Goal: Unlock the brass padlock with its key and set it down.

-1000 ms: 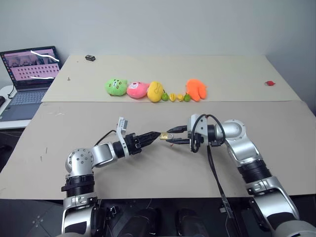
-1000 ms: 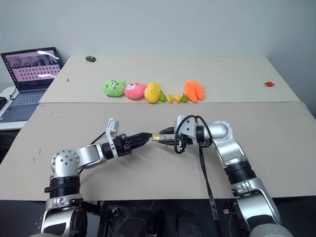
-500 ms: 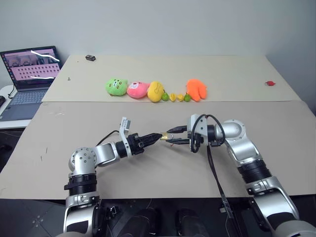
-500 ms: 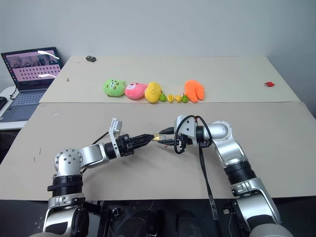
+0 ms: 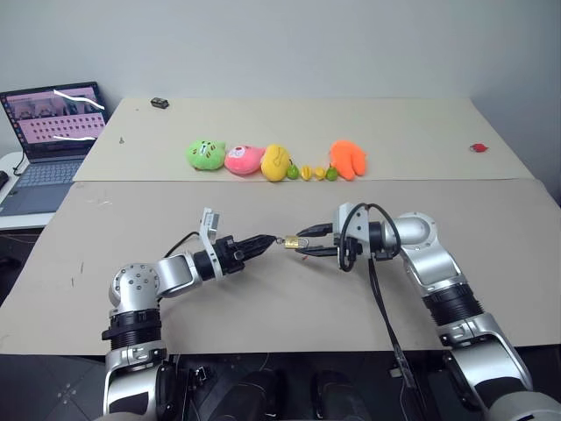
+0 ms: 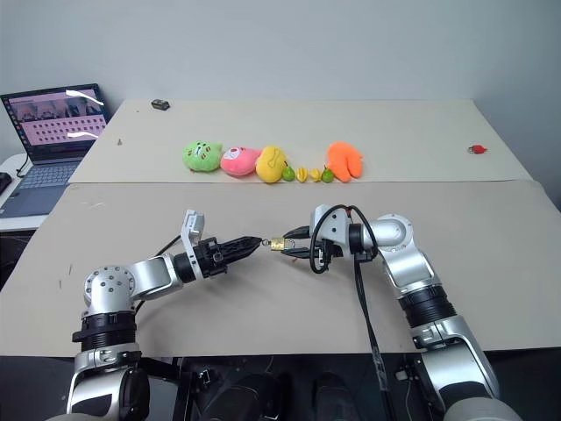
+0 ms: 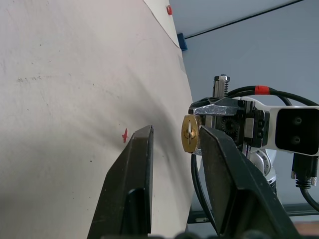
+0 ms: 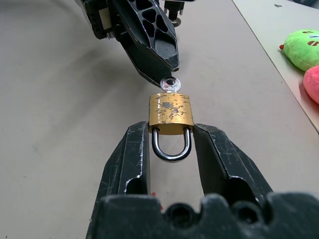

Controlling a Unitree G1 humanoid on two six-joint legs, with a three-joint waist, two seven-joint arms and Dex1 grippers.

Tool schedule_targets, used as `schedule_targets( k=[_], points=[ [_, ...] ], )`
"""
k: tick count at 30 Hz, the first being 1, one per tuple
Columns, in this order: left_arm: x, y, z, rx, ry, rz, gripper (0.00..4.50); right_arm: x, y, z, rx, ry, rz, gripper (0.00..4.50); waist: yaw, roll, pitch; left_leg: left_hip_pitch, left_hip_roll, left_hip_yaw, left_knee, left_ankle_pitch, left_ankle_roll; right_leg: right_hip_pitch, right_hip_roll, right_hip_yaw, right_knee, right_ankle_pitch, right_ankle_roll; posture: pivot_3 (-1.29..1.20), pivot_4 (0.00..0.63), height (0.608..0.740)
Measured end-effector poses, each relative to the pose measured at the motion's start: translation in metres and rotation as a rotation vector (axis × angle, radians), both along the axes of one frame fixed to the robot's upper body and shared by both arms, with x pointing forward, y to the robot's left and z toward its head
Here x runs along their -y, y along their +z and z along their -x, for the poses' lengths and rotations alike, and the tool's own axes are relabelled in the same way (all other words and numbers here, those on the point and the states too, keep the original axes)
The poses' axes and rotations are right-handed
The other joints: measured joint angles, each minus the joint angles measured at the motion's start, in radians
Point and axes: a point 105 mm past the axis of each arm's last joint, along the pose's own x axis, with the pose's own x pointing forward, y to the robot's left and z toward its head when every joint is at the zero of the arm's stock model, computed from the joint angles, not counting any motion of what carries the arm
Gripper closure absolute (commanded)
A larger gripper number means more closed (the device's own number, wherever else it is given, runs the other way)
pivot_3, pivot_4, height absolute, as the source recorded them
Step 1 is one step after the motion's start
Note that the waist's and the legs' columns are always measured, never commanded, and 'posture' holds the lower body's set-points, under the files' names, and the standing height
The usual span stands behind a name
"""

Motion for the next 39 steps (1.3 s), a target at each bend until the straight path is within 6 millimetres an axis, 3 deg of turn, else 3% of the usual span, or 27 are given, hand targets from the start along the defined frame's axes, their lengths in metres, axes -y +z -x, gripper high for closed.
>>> schedule_targets(
  k=[16, 21, 39],
  points=[
    [0.012, -0.001, -0.002, -0.010, -0.029, 0.019, 2.99, 0.000, 0.000, 0.000, 0.000, 0.000, 0.000, 3.57, 0.000, 0.000, 0.000, 0.000, 0.000, 0.000, 0.000, 0.000, 0.000, 0.000, 0.000, 0.000, 0.000, 0.000, 0.000, 0.00, 0.150, 0.740],
    [0.012, -0.001, -0.002, -0.009, -0.026, 0.022, 4.44, 0.000, 0.000, 0.000, 0.000, 0.000, 0.001, 3.57, 0.000, 0.000, 0.000, 0.000, 0.000, 0.000, 0.000, 0.000, 0.000, 0.000, 0.000, 0.000, 0.000, 0.000, 0.000, 0.00, 0.150, 0.740],
    [0.018, 0.000, 0.004, 0.053, -0.066, -0.039, 4.44, 0.001, -0.002, -0.001, -0.005, -0.004, 0.012, 3.57, 0.000, 0.000, 0.000, 0.000, 0.000, 0.000, 0.000, 0.000, 0.000, 0.000, 0.000, 0.000, 0.000, 0.000, 0.000, 0.00, 0.150, 0.740]
  ],
)
